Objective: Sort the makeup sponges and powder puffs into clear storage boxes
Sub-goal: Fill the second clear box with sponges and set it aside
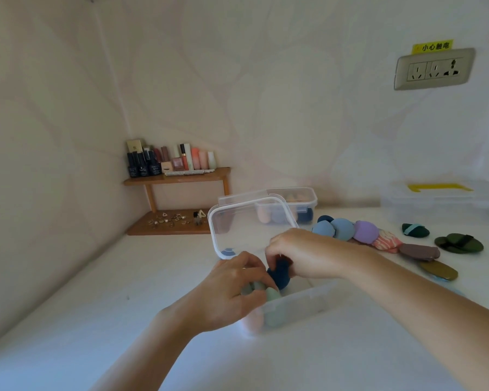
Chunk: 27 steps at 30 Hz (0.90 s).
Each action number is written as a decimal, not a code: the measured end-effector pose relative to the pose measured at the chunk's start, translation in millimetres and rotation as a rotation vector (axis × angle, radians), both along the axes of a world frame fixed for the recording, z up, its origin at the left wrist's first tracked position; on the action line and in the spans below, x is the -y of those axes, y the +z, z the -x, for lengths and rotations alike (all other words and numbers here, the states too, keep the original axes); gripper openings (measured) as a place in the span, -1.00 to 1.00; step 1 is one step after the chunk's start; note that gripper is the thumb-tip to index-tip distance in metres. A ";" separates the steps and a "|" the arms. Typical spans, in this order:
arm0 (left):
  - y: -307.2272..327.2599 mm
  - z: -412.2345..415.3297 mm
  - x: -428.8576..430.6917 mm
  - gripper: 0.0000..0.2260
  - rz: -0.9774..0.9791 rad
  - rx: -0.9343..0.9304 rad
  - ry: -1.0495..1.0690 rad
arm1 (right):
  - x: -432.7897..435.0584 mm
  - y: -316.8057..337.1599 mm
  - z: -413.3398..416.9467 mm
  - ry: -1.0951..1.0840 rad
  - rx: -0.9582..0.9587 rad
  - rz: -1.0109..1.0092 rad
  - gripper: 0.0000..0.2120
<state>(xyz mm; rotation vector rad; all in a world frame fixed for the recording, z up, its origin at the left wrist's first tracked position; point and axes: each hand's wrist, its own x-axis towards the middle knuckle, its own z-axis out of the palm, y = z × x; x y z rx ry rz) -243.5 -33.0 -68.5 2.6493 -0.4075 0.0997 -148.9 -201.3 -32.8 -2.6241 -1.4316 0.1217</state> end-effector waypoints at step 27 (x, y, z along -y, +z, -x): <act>8.5 -35.0 27.6 -0.66 -0.231 0.018 0.107 | 39.6 -40.7 -152.4 -0.941 -0.184 -0.265 -0.70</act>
